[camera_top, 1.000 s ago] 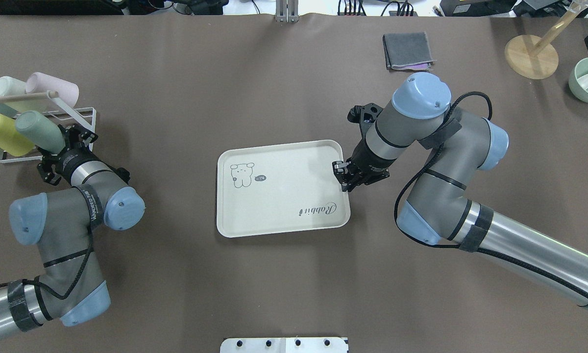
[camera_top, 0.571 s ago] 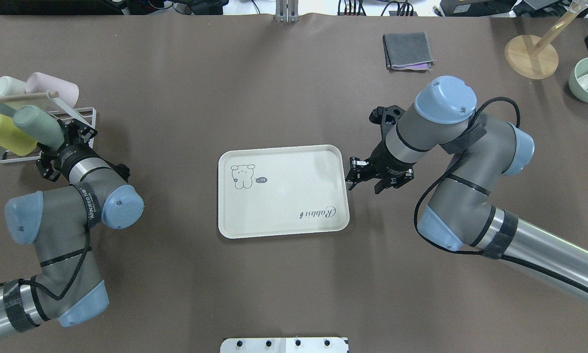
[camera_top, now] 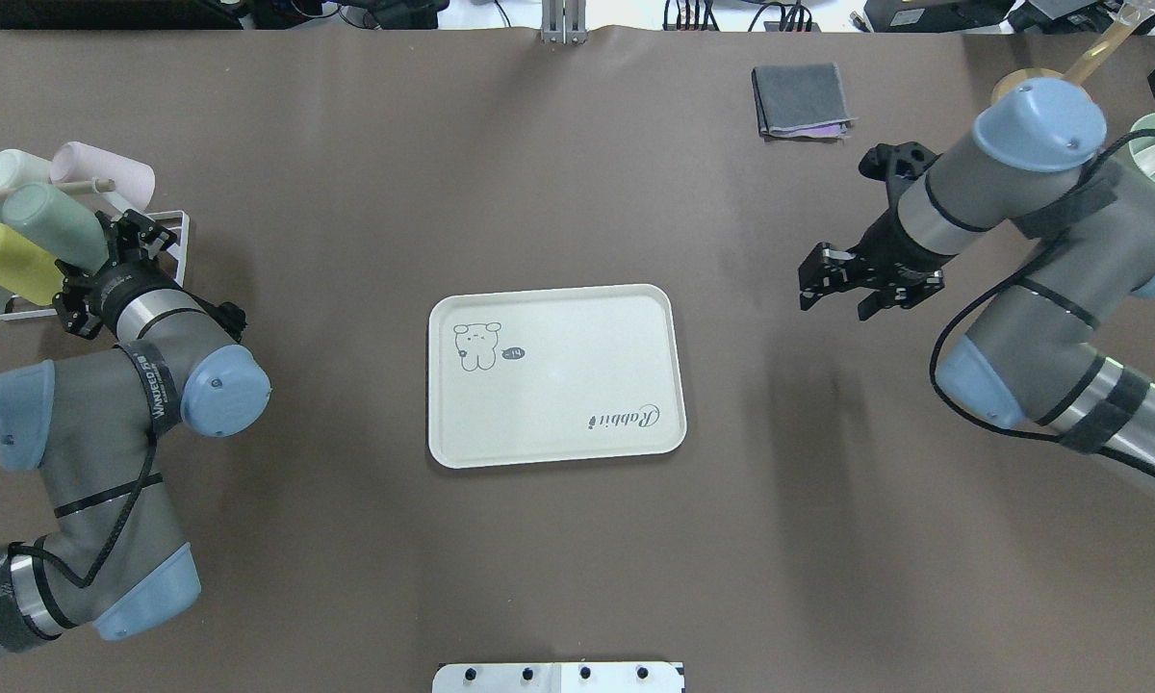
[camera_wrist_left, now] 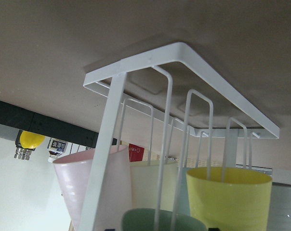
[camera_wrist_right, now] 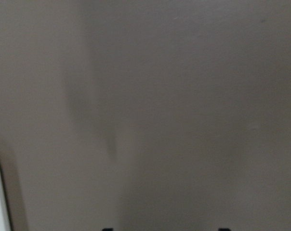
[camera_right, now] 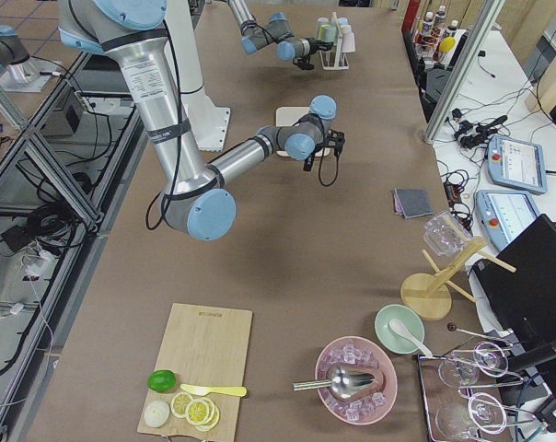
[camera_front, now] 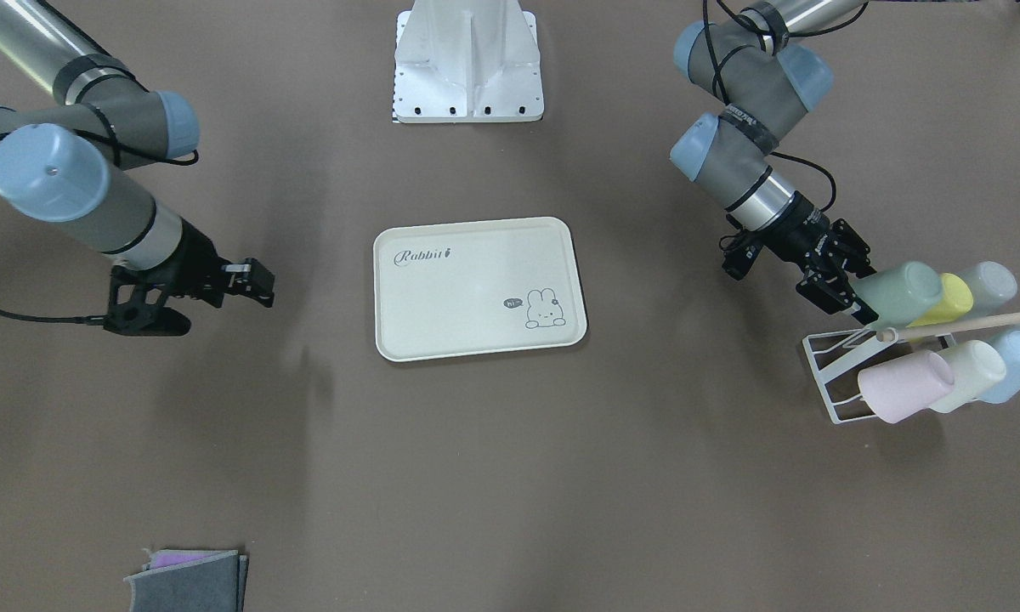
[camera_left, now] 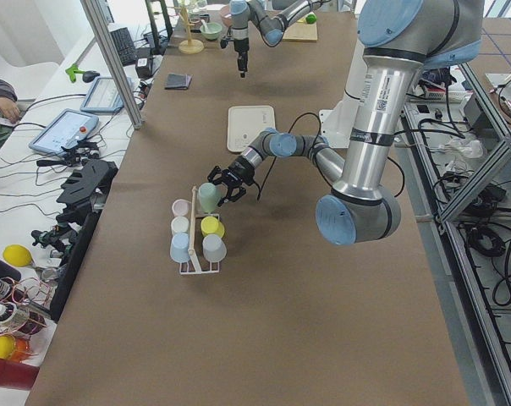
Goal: Pick up and place green cup on tray
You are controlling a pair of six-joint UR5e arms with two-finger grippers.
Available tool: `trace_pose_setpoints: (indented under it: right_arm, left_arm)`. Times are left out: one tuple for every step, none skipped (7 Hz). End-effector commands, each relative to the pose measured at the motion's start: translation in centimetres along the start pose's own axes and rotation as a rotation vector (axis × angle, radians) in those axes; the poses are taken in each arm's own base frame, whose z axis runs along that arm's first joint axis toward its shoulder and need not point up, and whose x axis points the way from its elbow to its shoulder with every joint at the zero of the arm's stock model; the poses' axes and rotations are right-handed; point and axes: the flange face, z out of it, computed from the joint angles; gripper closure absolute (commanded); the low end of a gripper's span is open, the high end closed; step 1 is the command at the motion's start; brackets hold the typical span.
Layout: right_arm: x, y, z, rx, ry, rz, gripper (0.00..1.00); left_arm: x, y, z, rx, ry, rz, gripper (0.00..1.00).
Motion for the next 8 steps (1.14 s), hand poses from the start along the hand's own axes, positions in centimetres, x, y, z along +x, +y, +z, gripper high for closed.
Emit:
trace_pose_setpoints:
  right_arm:
    - [12.4, -2.0, -5.5, -0.006, 0.065, -0.043, 0.22]
    - [20.0, -0.6, -6.6, -0.012, 0.104, -0.065, 0.22]
    - [26.1, 0.4, -8.6, 0.007, 0.122, -0.06, 0.22]
    - [31.9, 2.3, -9.7, 0.008, 0.15, -0.09, 0.21]
    - [35.8, 3.4, -11.5, 0.024, 0.177, -0.172, 0.22]
    - [38.5, 3.7, -13.8, 0.028, 0.198, -0.157, 0.0]
    - [41.0, 3.9, -15.7, 0.044, 0.264, -0.135, 0.0]
    - [42.1, 4.0, -16.0, 0.041, 0.31, -0.149, 0.0]
  left_arm:
    - [-0.5, 2.9, -1.0, -0.004, 0.003, -0.016, 0.37]
    - [-0.8, 4.1, -1.0, -0.008, 0.007, -0.028, 0.37]
    - [-1.3, 5.1, -1.5, 0.001, -0.001, -0.051, 0.37]
    - [-2.2, 6.5, -2.6, 0.024, -0.012, -0.086, 0.37]
    - [-3.9, 7.6, -4.3, 0.056, -0.035, -0.128, 0.37]
    - [-5.9, 8.4, -6.4, 0.118, -0.04, -0.18, 0.37]
    - [-7.7, 9.9, -9.0, 0.184, -0.068, -0.24, 0.38]
    - [-8.7, 10.5, -10.3, 0.25, -0.102, -0.304, 0.38]
